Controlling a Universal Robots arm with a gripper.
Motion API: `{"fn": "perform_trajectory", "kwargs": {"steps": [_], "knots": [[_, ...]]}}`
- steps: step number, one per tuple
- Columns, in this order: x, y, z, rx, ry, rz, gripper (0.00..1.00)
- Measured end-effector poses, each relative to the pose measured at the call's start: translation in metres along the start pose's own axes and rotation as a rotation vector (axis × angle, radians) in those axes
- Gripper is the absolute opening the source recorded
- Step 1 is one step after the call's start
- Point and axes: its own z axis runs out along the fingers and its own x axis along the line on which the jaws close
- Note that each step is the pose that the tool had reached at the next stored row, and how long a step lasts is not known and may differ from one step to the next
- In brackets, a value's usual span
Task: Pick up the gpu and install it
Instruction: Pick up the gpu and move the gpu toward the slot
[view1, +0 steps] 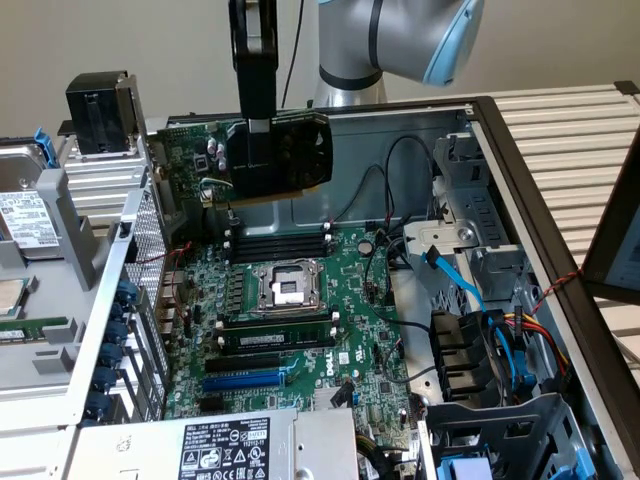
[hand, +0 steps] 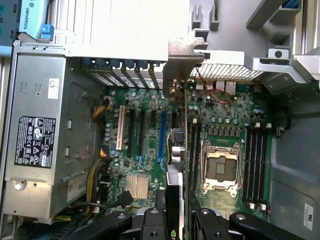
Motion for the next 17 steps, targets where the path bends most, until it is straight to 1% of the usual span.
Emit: {"fn": "perform_trajectory", "kwargs": {"steps": [3,5,7,9,10,17], "knots": [[-0.001,0.0002,0.0007,-0.0003,0.0003,0.004,0.27],[-0.001,0.0003,0.0014,-0.0011,-0.0007,0.016,0.27],[-0.001,0.0004,0.0023,-0.0027,-0.0043,0.039,0.27],[-0.001,0.0005,0.0035,-0.0040,-0.0104,0.058,0.27],[-0.001,0.0008,0.0045,-0.0042,-0.0114,0.063,0.27],[-0.002,0.0085,0.0173,-0.0050,-0.0119,0.072,0.27]]}}
